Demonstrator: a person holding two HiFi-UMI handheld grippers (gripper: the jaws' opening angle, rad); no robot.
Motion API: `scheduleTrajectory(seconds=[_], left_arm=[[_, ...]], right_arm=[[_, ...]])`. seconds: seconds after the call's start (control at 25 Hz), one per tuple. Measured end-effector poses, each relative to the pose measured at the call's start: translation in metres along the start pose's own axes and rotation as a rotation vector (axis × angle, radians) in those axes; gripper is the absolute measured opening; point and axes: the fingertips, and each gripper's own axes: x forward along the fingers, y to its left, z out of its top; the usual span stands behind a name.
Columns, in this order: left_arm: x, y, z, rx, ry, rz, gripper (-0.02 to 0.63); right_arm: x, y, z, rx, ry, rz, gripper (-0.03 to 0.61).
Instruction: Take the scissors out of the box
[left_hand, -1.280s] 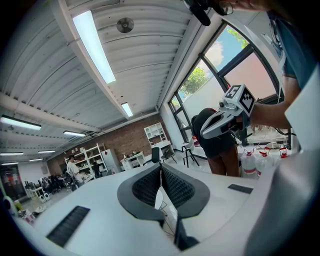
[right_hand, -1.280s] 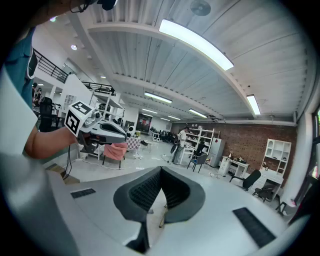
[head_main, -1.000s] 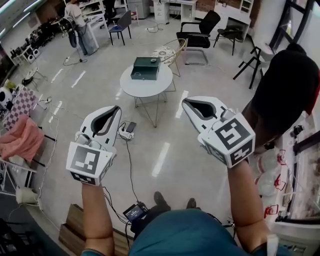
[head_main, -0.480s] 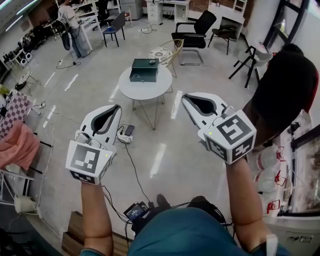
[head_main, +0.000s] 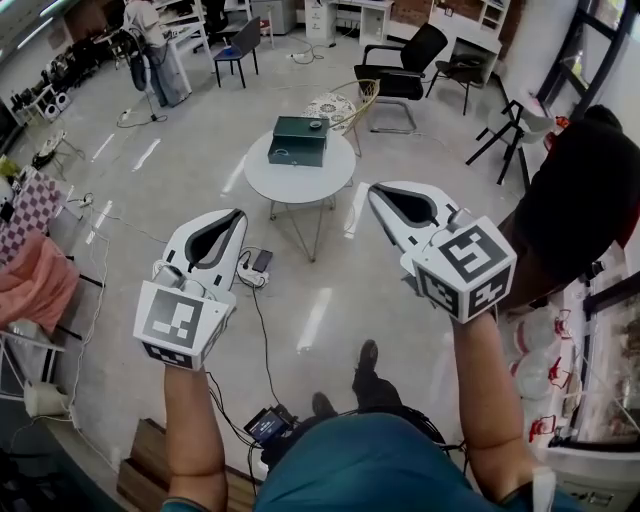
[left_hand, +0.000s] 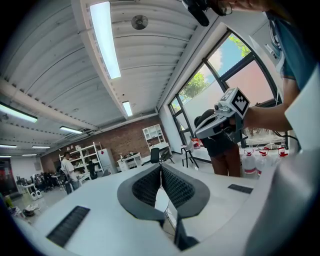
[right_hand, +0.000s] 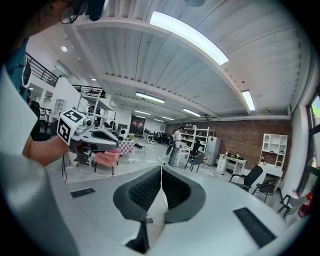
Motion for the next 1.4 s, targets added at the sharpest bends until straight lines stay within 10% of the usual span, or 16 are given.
scheduleTrajectory(seconds=[1.4], left_arm=[[0.442, 0.104, -0.005, 0.005, 0.135, 0.143, 0.023]], right_arm=[[0.252, -0.398, -0.065, 0.041, -0.034, 0.234, 0.038]])
